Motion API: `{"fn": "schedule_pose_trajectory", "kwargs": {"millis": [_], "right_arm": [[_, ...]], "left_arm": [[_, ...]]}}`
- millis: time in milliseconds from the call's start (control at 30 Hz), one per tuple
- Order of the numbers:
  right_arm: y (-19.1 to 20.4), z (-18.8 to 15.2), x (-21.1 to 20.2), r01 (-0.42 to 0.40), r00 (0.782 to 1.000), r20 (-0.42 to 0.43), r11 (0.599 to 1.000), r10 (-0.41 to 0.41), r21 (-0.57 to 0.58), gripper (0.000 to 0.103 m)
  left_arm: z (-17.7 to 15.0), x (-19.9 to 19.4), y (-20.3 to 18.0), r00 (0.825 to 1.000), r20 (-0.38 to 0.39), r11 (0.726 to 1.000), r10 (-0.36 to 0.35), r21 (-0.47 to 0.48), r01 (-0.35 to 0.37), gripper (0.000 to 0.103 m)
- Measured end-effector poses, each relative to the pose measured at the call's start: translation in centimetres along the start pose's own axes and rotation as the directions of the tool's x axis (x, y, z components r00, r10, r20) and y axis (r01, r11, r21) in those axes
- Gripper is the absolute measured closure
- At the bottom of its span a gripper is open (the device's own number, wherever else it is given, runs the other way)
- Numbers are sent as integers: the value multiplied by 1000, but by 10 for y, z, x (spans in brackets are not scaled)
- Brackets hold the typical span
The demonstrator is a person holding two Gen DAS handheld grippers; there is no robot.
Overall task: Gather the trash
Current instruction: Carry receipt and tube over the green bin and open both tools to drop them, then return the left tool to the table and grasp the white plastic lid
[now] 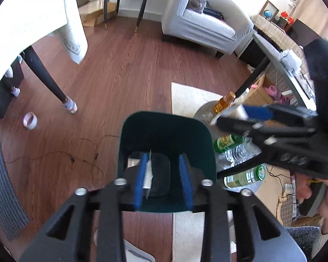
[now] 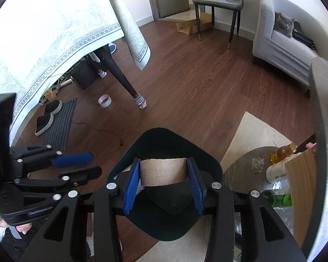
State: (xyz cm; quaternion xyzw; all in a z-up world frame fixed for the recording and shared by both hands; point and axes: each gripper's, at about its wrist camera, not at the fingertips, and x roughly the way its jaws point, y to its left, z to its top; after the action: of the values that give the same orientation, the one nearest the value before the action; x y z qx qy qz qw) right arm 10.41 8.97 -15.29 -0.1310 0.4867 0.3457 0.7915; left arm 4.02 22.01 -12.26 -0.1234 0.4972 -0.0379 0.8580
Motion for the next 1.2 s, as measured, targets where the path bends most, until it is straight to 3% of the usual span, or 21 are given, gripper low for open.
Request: {"fn": "schedule_pose_trajectory", "kwargs": {"millis": [333,500,667,933,1200], "right_arm": [[3,-10,37,19,994,-108,1000,-20,-7,59],[7,-15,53,32,989,-145,999,-35,-22,59],[9,-18,67,34,986,-160,999,-39,-31,58],[11,-24,81,30,974,-222,999,-37,-34,47],[14,-21,51,-3,988,-154,999,-4,-49,47]], "left_arm": [[17,-49,0,985,170,1000,17,-22,-14,63],[25,-66,-5,978,210,1000,6,-26,-1,67],[28,-76,-14,973,229,1000,-17,-3,18,85],[34,-97,-24,958,276,997,-72,9,72,89],[44,-120,-31,934,349,997,-71,-5,78,89]]}}
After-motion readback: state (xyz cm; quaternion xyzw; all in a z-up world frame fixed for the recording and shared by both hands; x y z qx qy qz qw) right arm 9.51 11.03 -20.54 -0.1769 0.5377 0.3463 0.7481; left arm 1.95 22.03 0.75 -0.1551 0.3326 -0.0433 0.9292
